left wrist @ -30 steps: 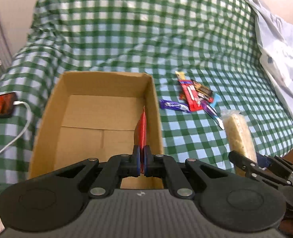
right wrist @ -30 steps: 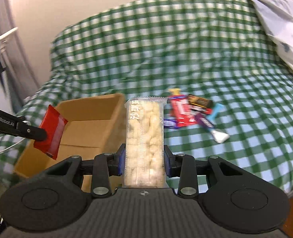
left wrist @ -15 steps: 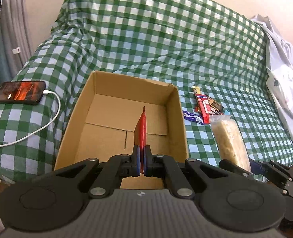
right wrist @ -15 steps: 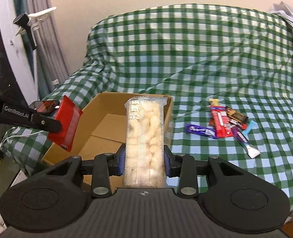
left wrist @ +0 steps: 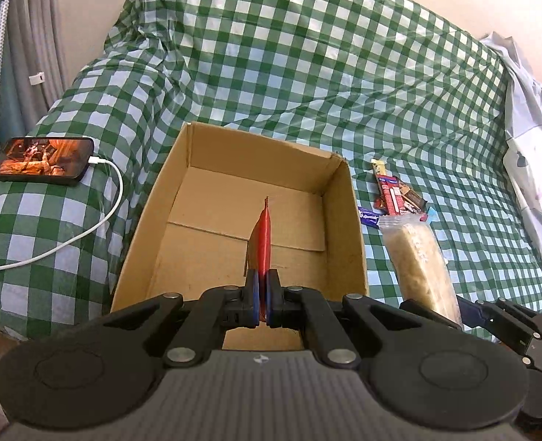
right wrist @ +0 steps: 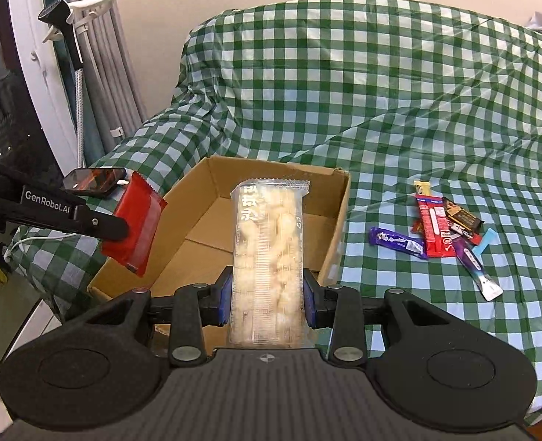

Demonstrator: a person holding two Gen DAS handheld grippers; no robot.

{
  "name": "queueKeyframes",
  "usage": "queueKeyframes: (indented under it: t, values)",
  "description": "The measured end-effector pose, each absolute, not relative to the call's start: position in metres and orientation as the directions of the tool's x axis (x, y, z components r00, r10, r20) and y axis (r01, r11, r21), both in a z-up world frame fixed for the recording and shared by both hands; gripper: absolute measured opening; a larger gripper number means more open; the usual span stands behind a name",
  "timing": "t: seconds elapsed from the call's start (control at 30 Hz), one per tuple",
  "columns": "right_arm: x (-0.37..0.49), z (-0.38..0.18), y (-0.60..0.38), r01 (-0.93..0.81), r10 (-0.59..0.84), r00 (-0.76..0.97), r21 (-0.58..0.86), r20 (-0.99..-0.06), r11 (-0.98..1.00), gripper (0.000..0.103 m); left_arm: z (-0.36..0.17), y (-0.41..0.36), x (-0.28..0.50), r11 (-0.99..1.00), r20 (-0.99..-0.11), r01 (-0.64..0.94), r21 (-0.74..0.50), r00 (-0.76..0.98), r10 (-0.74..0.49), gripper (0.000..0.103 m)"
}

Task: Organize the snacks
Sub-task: 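Carry the red packet and clear snack bag over the cardboard box with both grippers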

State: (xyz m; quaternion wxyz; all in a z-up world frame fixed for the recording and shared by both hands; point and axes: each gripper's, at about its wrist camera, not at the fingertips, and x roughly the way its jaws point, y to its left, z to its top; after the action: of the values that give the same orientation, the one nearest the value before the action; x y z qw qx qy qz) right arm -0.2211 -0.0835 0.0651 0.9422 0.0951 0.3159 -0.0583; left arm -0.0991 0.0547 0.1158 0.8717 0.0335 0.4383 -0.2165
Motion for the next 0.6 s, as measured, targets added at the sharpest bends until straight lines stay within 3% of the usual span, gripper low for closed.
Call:
queueKeyframes:
  t: [0.6]
  values:
    - [-0.185,0.050,-0.084,0.142,-0.010,0.764,0.154,-0.645,0.978,0.038,0.095,0.053,-0.064,0.916,-0.811,0.375,-0.139,0.488,-0.323,0.003]
